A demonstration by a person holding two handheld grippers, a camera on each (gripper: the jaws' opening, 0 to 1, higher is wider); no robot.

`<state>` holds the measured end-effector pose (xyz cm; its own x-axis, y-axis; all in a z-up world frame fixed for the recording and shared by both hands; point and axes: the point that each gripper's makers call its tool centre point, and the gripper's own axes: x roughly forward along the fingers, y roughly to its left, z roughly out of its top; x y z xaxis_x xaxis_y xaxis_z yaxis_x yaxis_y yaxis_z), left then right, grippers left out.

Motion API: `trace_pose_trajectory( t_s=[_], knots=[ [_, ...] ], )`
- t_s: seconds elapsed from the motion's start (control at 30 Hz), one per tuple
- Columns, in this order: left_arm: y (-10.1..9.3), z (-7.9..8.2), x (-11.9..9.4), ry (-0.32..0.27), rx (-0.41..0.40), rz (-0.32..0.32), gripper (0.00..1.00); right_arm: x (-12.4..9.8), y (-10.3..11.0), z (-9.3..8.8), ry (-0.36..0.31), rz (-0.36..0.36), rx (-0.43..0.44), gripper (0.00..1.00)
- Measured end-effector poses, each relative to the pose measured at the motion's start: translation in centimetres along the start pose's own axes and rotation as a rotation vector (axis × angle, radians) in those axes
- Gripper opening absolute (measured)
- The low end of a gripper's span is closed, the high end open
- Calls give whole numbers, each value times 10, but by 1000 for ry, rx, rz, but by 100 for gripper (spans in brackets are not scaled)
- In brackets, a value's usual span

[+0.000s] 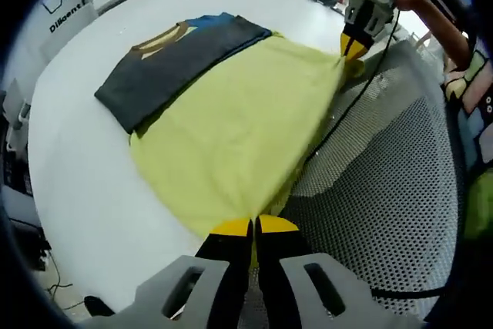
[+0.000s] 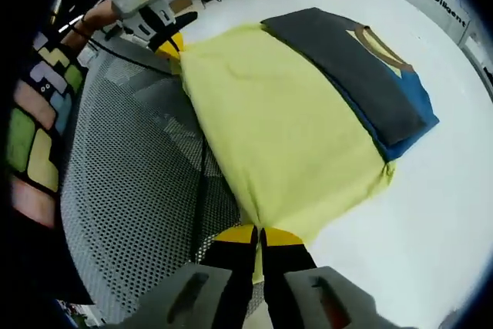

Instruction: Fold the garment on the visible template until the final outline fits inside the template.

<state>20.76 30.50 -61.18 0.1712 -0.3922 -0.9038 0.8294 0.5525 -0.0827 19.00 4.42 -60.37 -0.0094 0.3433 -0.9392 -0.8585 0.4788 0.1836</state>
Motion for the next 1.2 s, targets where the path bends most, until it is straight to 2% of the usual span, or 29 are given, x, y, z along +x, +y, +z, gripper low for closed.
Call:
trace_pose_trajectory(
  t_s=[0.13,0.23,0.33,0.4,0.43,0.53,0.57,0.63,0.7,0.73,0.8,0.83,0.87,0.9,1.07,1.2],
  knots=[
    [-8,-4,-7,22,-79,-36,0,-2,3,-2,20,13,27,0],
    [-23,-9,-22,55,-180,-118,0,-13,17,-8,45,79,42,0],
    [-23,-6,-25,43,-188,-124,0,-16,15,-8,40,67,77,0],
    [-25,-6,-30,53,-204,-134,0,-23,20,-5,11,74,14,0],
    [-20,-4,-30,40,-230,-113,0,-26,21,-3,7,71,9,0],
    [-10,-2,-29,25,-230,-73,0,-28,17,4,-20,62,21,0],
    [-1,5,-29,-10,-245,-54,0,-31,5,10,-37,16,48,0],
    [5,15,-32,-57,-260,-35,0,-35,-11,22,-86,-76,19,0],
    [15,20,-33,-85,-256,8,0,-40,-20,31,-129,-115,67,0],
    [16,22,-33,-98,-252,9,0,-43,-25,34,-144,-137,77,0],
    [26,27,-34,-124,-258,44,0,-46,-29,39,-177,-152,97,0],
    [34,32,-35,-152,-285,81,0,-48,-32,43,-192,-160,96,0],
    [36,34,-35,-162,-303,87,0,-49,-37,46,-210,-182,98,0],
    [38,39,-36,-183,-301,87,0,-51,-43,49,-221,-209,101,0],
    [59,60,-43,-279,-287,175,0,-53,-66,60,-265,-300,112,0],
    [72,74,-46,-316,-246,240,0,-61,-84,73,-323,-371,136,0]
  ],
)
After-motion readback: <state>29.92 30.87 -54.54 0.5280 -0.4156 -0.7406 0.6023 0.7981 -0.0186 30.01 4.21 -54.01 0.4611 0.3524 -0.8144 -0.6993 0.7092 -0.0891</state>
